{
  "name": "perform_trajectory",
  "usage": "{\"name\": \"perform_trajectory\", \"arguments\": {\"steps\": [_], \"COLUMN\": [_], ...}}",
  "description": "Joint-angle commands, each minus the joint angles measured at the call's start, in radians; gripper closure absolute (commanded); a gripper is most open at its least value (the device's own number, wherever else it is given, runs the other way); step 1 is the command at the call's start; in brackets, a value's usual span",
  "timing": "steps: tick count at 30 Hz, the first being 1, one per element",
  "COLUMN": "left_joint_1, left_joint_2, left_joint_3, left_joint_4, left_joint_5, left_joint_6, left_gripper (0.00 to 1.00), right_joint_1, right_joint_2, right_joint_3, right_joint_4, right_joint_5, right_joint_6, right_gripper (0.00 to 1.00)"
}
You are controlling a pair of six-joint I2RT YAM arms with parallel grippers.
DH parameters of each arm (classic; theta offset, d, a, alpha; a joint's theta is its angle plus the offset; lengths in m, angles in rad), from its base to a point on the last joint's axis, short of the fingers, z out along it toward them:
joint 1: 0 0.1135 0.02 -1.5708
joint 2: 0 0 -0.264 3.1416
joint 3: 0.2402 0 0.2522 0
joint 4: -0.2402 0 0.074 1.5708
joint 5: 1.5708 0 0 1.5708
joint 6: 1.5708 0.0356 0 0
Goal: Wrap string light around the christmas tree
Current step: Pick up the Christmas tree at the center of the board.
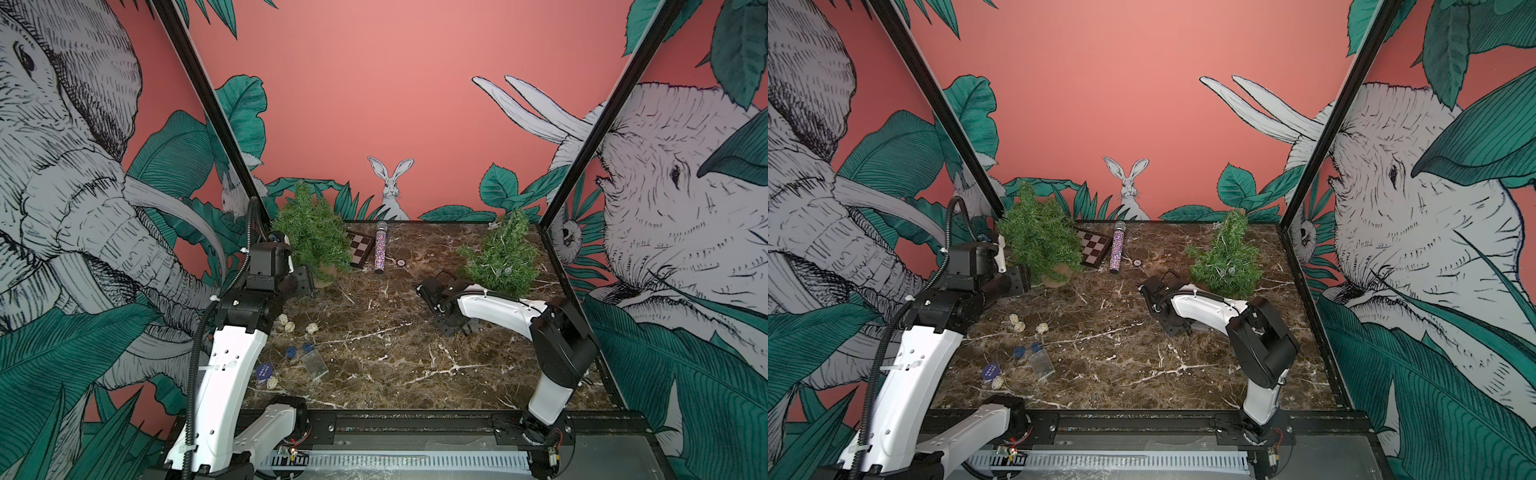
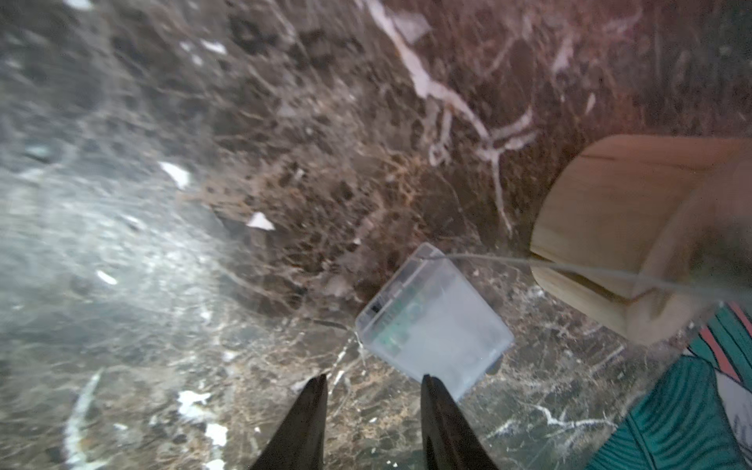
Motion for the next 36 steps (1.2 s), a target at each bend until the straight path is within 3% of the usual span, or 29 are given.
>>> {"name": "perform_trajectory", "arguments": {"steps": [1, 3, 6, 12, 18, 28, 34, 36], "left_joint_1": [0.027, 0.039, 0.044, 0.049, 0.048, 0.045, 0.047, 0.046], "left_joint_2": [0.008, 0.031, 0.079, 0.207, 0.369, 0.633, 0.668, 0.645], "left_joint_3": [0.058, 0.092, 0.168, 0.39, 0.515, 0.726, 0.677, 0.61], "left_joint_4": [-0.008, -0.013, -0.019, -0.057, 0.008, 0.143, 0.239, 0.314], "left_joint_5": [-0.015, -0.015, -0.009, -0.027, 0.056, 0.102, 0.13, 0.142], "left_joint_6": [0.024, 0.027, 0.038, 0.086, 0.181, 0.338, 0.405, 0.428], "left_gripper": [0.3, 0.27, 0.22, 0.15, 0.1, 0.2, 0.34, 0.45], "right_joint_1": [-0.029, -0.028, 0.009, 0.077, 0.079, 0.092, 0.091, 0.09], "right_joint_2": [-0.021, -0.009, -0.009, -0.013, -0.007, 0.011, 0.038, 0.049], "right_joint_3": [-0.005, 0.024, 0.08, 0.196, 0.204, 0.264, 0.307, 0.325], "right_joint_4": [-0.117, -0.163, -0.192, -0.14, 0.004, 0.071, 0.085, 0.084], "right_joint_5": [0.132, 0.194, 0.183, -0.142, -0.341, -0.327, -0.325, -0.317], "right_joint_6": [0.062, 0.07, 0.062, 0.081, 0.152, 0.158, 0.147, 0.137], "right_gripper": [0.61, 0.62, 0.64, 0.6, 0.53, 0.52, 0.51, 0.51]}}
